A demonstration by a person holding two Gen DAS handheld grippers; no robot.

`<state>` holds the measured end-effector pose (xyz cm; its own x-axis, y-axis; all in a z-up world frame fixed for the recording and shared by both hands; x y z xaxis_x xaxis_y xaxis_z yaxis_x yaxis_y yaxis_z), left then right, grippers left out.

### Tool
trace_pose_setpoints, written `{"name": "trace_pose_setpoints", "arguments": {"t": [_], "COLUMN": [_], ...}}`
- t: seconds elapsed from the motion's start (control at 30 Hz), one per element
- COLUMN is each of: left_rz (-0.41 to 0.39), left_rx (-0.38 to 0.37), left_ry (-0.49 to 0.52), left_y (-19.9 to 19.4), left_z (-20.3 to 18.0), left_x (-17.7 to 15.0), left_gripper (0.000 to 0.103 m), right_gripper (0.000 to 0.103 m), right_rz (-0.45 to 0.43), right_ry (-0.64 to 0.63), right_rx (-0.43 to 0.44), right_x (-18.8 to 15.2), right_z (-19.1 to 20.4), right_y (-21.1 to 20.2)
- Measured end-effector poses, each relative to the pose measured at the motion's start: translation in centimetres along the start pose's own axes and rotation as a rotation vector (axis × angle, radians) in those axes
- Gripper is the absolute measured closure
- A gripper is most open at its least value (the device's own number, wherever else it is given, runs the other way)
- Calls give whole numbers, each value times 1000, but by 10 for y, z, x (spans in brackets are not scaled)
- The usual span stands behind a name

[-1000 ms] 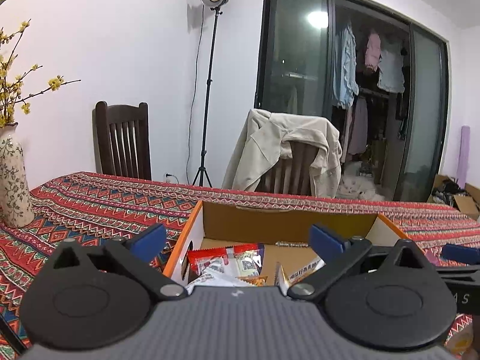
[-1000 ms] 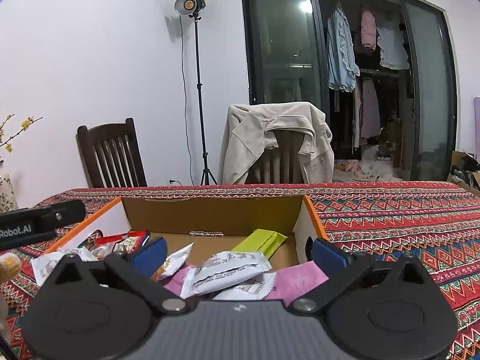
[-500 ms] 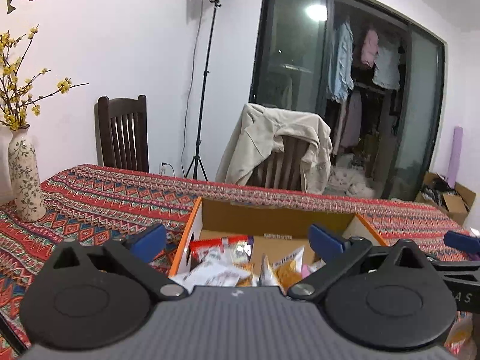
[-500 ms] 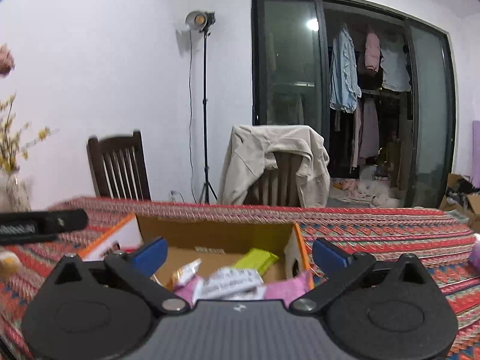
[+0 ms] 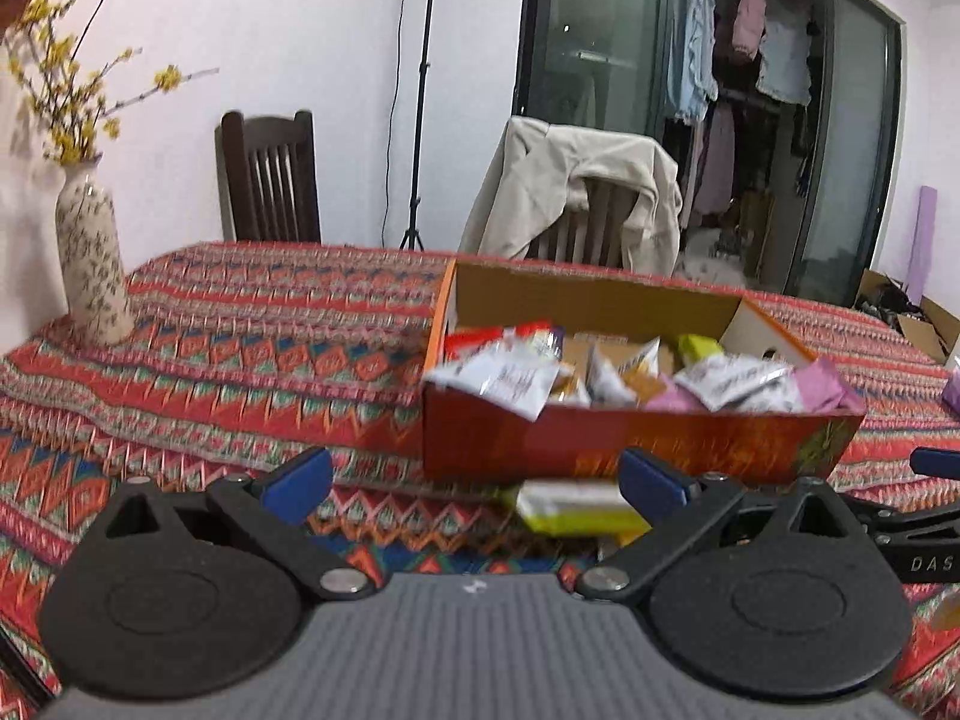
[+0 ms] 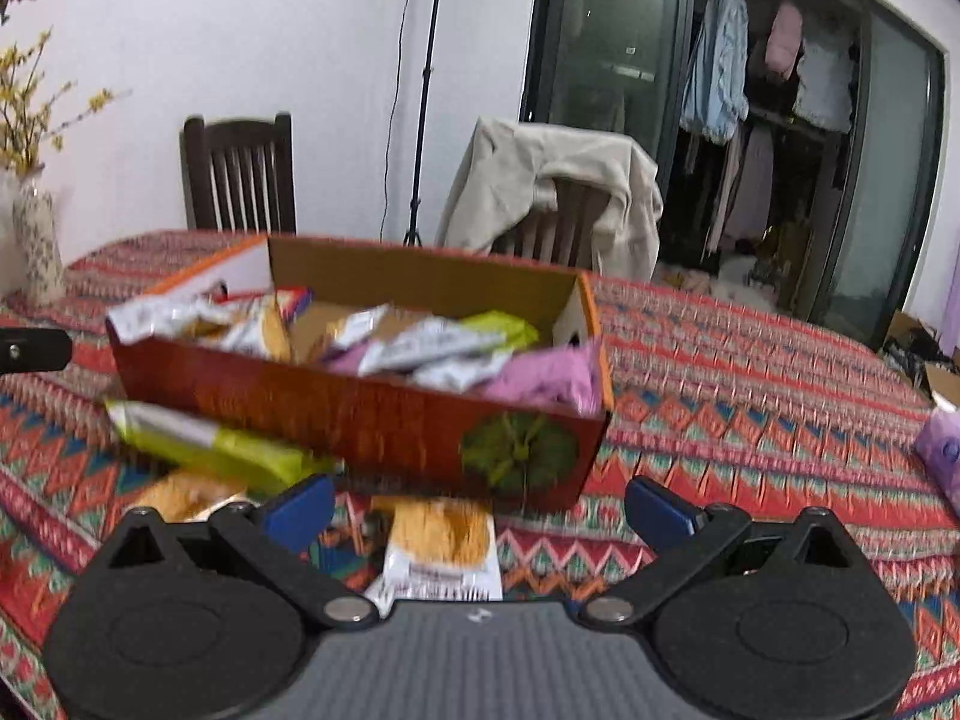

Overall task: Organize snacks
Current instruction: 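Withdraw both grippers from the box back toward the snack pile, then grasp a pumpkin-seed cracker packet with the right gripper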

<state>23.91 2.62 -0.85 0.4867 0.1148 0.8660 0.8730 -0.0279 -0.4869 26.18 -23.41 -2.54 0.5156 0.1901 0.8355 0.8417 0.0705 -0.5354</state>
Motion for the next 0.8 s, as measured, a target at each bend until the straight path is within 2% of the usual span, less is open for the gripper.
{"name": "trace_pose_setpoints", "arguments": {"t": [0.3,0.53,0.67,0.73,0.77,0.8], "left_rz": [62,66,76,82,86,92], "left_rx": [17,-14,-23,-27,-27,-27], "left_ry": [-45,-65,-82,-88,-89,-88], "left_y": [19,24,26,27,28,28], "left_z": [15,15,16,16,16,16], "left_x": [-25,-29,-31,-32,-33,-34], "left_gripper": [0,0,0,0,0,0], "right_gripper": [0,0,1,9,17,22], "right_rz": [117,162,151,142,133,123], "right_ry": [8,86,83,83,82,80], "right_rx": [19,56,60,62,66,71], "right_x": [-22,-39,-39,-39,-38,-38], "right_z": [9,4,6,6,6,7], "right_y": [30,52,50,49,47,45]}}
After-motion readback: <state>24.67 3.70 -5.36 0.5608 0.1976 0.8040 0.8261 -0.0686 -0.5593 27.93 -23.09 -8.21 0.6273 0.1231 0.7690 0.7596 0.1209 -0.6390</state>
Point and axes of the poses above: each gripper's, at about its wrist camera, not at the fingertips, and y roughly the way its jaws point, z to its left, x to its top, the point moved 10 cm from there along y, roughly the way its jaws point, and after that the axes turned 5 degrees about -x, right-handed, at the moved point
